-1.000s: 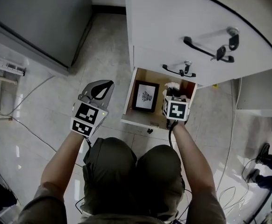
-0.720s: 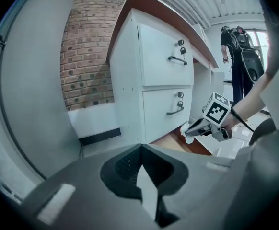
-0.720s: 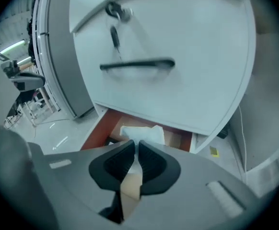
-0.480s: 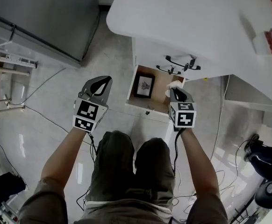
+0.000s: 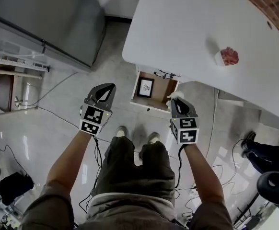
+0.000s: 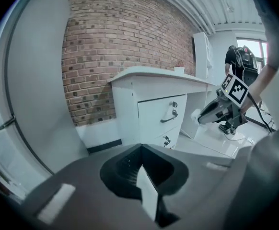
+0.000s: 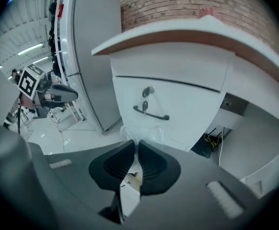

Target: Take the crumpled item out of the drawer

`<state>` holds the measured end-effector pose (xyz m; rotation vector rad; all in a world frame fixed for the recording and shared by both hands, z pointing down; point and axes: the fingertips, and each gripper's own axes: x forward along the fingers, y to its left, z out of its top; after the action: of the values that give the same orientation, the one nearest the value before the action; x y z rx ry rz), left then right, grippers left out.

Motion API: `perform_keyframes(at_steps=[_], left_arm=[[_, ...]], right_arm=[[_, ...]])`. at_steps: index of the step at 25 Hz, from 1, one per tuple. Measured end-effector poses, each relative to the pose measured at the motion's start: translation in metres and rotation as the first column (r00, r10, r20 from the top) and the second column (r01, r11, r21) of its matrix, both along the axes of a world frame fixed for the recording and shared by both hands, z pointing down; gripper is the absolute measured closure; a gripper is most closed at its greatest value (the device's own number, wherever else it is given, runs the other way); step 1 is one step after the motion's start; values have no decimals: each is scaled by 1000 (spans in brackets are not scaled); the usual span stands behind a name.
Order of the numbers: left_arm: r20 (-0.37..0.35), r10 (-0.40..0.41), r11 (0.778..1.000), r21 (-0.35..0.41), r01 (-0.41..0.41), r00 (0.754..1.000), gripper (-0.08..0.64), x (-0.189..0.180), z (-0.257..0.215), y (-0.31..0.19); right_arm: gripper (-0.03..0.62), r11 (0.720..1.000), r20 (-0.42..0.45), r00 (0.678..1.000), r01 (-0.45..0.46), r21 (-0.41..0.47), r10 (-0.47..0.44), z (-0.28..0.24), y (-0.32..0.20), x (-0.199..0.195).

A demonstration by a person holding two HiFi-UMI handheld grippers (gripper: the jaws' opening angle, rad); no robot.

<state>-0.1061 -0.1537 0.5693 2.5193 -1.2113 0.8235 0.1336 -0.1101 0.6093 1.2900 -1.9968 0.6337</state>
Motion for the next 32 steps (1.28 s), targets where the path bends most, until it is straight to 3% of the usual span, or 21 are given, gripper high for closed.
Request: perform_keyframes(at_steps=[11,18,26,32], left_arm=[[-21,-27,999,-32,26,999,559,-8,-145,26],[-42,-23,1000,16,24,999,560,-4,-237,44],[-96,-15,993,115,26,995,560,-4,-351,71],[-152,5,985,170,21,988,558,-2,-422,86]], right_arm=[[534,997,14,999,37,73,-38,-182,23,-4],[534,984,15,997,77,162,-81,-290,37,-15],[534,943,20,993,102,318,-114,-419,62,-30],[532,902,56,993,70,426,-104,-496,84,-33]])
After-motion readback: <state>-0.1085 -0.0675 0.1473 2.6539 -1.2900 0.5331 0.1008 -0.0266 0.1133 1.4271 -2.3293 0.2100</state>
